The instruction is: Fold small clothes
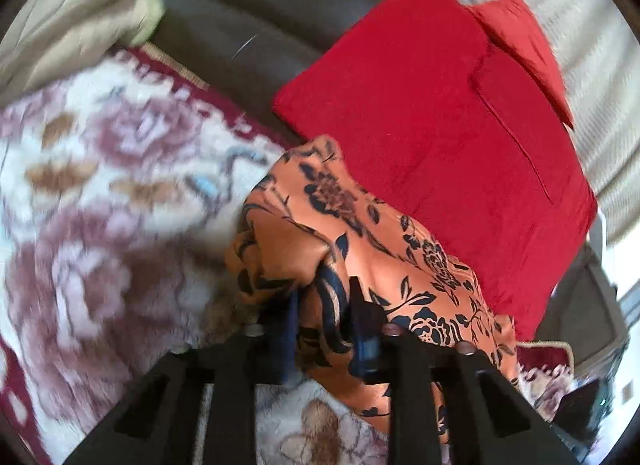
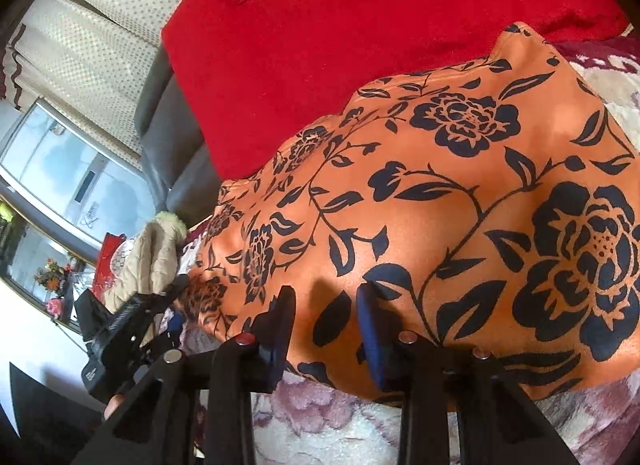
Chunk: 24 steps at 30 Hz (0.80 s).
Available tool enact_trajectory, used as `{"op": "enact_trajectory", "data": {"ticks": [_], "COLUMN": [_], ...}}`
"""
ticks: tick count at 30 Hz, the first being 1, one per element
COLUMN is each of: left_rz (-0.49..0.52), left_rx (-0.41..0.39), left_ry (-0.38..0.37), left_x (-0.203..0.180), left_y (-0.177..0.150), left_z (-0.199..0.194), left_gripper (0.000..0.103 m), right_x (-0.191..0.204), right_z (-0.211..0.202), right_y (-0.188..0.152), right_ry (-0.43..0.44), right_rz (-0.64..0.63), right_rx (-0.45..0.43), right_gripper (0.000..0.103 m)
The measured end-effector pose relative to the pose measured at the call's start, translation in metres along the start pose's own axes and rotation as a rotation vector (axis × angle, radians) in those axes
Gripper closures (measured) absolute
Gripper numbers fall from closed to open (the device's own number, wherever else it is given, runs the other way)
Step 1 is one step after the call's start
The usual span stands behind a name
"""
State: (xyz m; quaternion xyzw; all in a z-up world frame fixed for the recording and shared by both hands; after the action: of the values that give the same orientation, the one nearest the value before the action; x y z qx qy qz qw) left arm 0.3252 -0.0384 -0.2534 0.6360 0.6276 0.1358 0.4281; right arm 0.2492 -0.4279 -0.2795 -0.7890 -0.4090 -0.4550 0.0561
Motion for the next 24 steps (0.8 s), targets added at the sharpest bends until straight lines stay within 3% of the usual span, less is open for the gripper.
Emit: {"op": "enact_trajectory", "data": {"ticks": [5,10,17,21,24], "left_rz": [0.135,0.320,0.577,0.741,0.826], "left_rx": [-0.029,-0.070,-0.074,-0.062,-0.006], "left_ry": [-0.002,-0.032,-0.104,-0.190,-0.255], "left_x": [-0.022,-0.063,-0.162,-0.238,-0.282], "left_y": [0.010,0.022,0.034,0.018,-0.007], "left_z": [-0.011,-0.030,-0.042,-0.039,-0.021], "left_gripper": [0.091,0.092,0.093,0.093,0.091], "right_x": [-0.005,-0.019,-0.054,-0.068,-0.078], "right_z": [-0.011,-0.042,-0.092,-0.114,-0.124], "right_y": [0.006,0.024,0.048,0.060,0.067], "right_ry": [0.070,0.118,0.192,0.247,0.271], "right_rz": [0.043,0.107,0.243,0.291,0.311], "right_rx": [0.009,-0.084,-0.225,-0.266,-0.284], "right_gripper": [0.068,0.065,0.065,0.065,0.065]}}
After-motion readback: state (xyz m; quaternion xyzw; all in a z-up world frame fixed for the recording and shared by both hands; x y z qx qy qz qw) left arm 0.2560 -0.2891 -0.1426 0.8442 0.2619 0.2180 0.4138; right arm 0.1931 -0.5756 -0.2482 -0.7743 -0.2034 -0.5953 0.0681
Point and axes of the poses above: each gripper's, at about its wrist camera, not at the fingertips, and z roughly the way its jaws point, x to its left, y to its top, the point moved 2 cm from there along z, roughly the way its jaws point, and after that the axes turned 15 degrees about z, right-handed, at the moved point
